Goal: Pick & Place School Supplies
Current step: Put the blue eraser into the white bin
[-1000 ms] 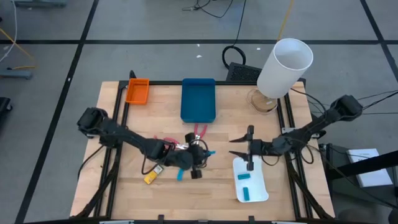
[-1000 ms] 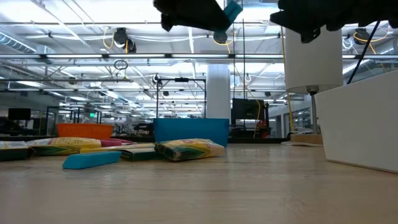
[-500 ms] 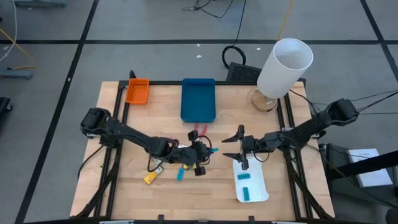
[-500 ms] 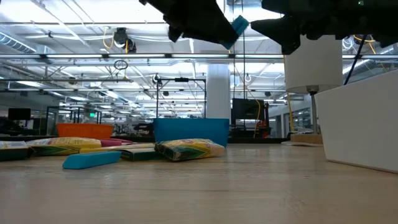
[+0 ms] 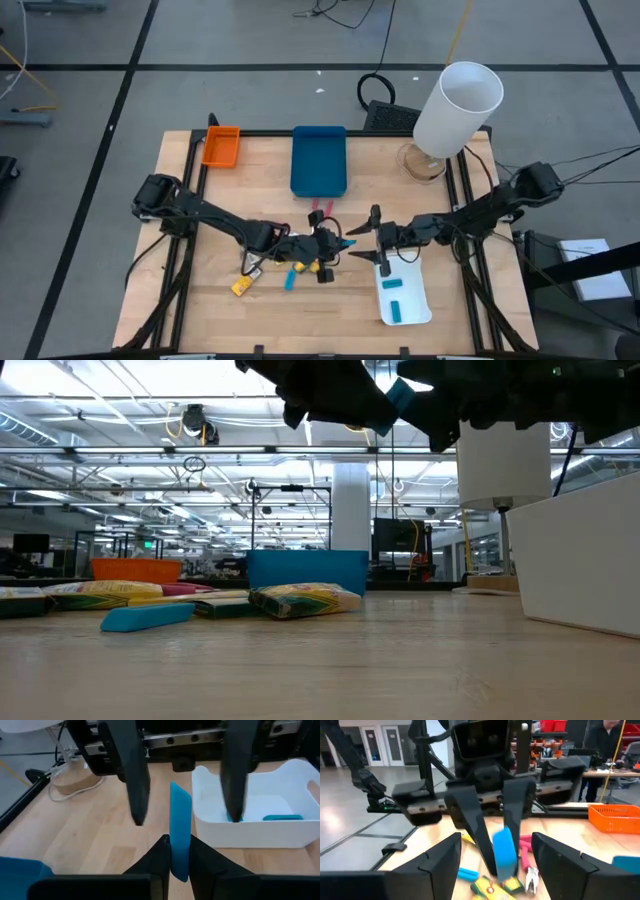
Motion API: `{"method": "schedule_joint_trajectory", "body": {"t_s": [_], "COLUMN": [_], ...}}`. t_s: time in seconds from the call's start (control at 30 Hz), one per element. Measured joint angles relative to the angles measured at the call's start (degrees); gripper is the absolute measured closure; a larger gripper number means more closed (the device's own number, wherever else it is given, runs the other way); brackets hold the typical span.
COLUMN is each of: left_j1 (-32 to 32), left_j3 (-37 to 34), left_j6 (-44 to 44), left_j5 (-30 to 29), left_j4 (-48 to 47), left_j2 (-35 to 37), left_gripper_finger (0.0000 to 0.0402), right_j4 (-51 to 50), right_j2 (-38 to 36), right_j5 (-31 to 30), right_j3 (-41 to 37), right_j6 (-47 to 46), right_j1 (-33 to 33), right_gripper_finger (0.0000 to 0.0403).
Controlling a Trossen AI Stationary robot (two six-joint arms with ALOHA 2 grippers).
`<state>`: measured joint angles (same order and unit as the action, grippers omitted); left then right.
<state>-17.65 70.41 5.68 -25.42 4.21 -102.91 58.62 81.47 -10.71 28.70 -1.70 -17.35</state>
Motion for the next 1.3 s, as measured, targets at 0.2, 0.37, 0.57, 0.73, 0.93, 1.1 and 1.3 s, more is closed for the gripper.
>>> {"method": "schedule_joint_trajectory", "body": {"t_s": [0.2,0.37,0.57,0.73,0.93,1.1,1.3], "left_j1": [0.0,0.0,0.0,0.0,0.0,-0.1,0.0], "left_j3": [0.0,0.0,0.0,0.0,0.0,0.0,0.0], "left_j6": [0.0,0.0,0.1,0.4,0.8,5.4,11.0], "left_j5": [0.0,-0.1,-0.1,-0.1,-0.1,0.4,4.5], "left_j4": [0.1,0.2,0.0,0.0,-0.1,-0.1,-0.5], "left_j2": [0.0,0.0,0.0,0.0,0.0,0.0,0.0], "left_gripper_finger": [0.0367,0.0343,0.0361,0.0364,0.0323,0.0316,0.0315], "right_j4": [-1.7,-1.9,-1.9,-1.9,-1.7,0.6,-2.3], "right_j2": [0.0,0.0,0.0,0.0,0.0,-0.1,-2.2], "right_j5": [-1.2,-1.0,-1.0,-1.0,0.4,5.0,5.0], "right_j3": [-0.1,-0.1,-0.1,-0.1,-0.1,-0.1,-0.2], "right_j6": [-0.4,-0.4,-0.4,0.4,1.1,1.5,1.3], "right_j1": [0.9,0.8,0.8,0.8,0.9,1.2,1.2], "right_gripper_finger": [0.0195,0.0222,0.0256,0.0280,0.0321,0.0381,0.0395]}}
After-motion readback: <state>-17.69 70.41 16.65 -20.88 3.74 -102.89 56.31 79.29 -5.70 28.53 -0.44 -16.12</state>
